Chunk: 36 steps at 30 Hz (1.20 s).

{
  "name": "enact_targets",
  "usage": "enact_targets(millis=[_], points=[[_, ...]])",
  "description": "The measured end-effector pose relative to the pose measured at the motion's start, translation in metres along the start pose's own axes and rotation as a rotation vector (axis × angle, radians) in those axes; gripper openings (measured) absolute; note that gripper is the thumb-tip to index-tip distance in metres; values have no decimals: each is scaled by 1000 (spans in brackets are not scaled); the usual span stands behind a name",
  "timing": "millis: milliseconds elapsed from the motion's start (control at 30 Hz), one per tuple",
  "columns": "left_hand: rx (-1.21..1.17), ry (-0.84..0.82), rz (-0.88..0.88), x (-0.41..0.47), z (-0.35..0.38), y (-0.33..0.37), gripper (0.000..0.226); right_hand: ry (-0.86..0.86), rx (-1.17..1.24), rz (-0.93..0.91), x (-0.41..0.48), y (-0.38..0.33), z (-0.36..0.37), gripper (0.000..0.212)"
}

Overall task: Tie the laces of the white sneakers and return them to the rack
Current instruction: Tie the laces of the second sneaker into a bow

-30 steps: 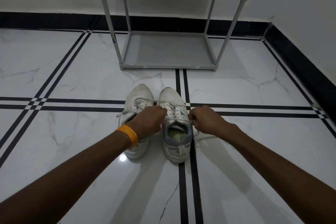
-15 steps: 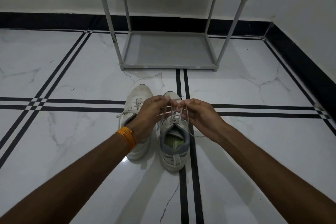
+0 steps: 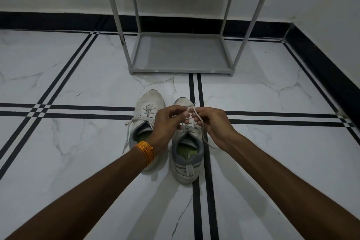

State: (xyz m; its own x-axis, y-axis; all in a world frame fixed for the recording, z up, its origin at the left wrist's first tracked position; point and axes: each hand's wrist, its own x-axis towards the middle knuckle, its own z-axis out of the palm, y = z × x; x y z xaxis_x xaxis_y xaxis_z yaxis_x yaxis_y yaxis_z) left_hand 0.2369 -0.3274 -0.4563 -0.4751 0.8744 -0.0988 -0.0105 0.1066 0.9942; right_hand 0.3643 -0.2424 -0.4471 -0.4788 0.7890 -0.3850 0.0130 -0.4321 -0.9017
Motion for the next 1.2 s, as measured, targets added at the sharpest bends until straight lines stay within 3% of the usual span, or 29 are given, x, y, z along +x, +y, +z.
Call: enact_targets(millis=[400,500,600,733,833,1000,1200], points=[[15,-43,14,1,0,0,19,0,-92,-41,0,6,-5,15],[-15,-44,-47,3,-1,5,38,67,-114,-27,1,4,-6,26],[-16,-122,-142,8,-4,7,49,32,-265,-110,0,3,-9,24],[-30,-245,-193,12,-7,7,37,-65,-494,-313,-1,3,-10,17],[-86,-179,-167,10,-7,1,29,-67,-613,-398,0,2,-11,18],[-17,-41,-108,10,-3,-5,23,-43,-572,-409,-4,6,-8,23],[313,31,103,10,5,-7,14,66,-885,-599,-7,15,-1,16]])
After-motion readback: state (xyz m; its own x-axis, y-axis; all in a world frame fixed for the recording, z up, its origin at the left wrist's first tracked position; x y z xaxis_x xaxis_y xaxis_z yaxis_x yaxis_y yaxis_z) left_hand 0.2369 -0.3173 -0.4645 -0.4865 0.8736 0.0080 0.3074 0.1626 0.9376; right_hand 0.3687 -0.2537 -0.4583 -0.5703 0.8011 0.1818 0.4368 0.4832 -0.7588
